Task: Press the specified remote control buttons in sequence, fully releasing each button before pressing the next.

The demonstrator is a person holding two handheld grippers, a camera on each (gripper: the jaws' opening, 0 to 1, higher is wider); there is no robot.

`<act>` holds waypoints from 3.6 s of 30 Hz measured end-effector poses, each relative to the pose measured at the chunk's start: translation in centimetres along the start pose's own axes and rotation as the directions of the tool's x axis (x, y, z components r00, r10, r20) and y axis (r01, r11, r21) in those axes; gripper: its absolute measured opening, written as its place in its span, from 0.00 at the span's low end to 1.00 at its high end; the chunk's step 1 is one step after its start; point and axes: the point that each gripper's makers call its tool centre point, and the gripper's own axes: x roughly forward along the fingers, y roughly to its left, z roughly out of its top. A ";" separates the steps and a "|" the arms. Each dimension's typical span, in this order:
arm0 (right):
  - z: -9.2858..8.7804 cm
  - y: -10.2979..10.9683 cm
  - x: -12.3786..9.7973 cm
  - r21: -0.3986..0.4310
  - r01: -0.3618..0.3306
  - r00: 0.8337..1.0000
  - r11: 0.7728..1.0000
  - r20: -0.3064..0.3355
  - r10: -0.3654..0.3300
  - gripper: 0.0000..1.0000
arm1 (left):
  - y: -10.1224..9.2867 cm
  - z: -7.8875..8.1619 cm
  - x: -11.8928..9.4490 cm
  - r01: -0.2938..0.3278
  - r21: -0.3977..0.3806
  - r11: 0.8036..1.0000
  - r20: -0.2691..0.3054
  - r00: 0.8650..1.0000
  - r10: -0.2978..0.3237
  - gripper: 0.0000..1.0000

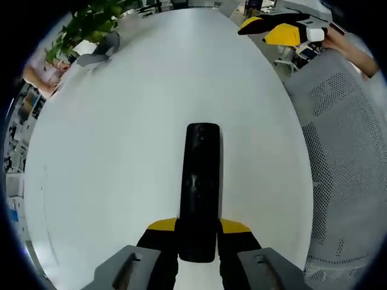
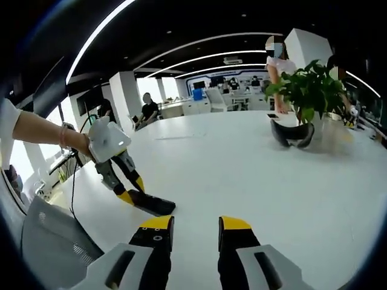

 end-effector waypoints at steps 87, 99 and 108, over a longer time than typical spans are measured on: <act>-8.2 7.9 2.8 -0.272 -0.471 0.786 0.839 -0.562 0.258 0.00 | -8.5 0.5 -0.4 -0.056 -0.166 0.985 0.573 0.807 0.142 0.23; -9.3 8.0 3.8 -0.338 -0.516 0.750 0.787 -0.623 0.225 0.00 | -8.6 0.7 -0.3 -0.042 -0.183 0.982 0.576 0.805 0.141 0.24; -9.0 7.3 4.1 -0.366 -0.514 0.747 0.776 -0.636 0.195 0.00 | -8.6 0.8 -0.3 -0.041 -0.184 0.982 0.572 0.808 0.141 0.24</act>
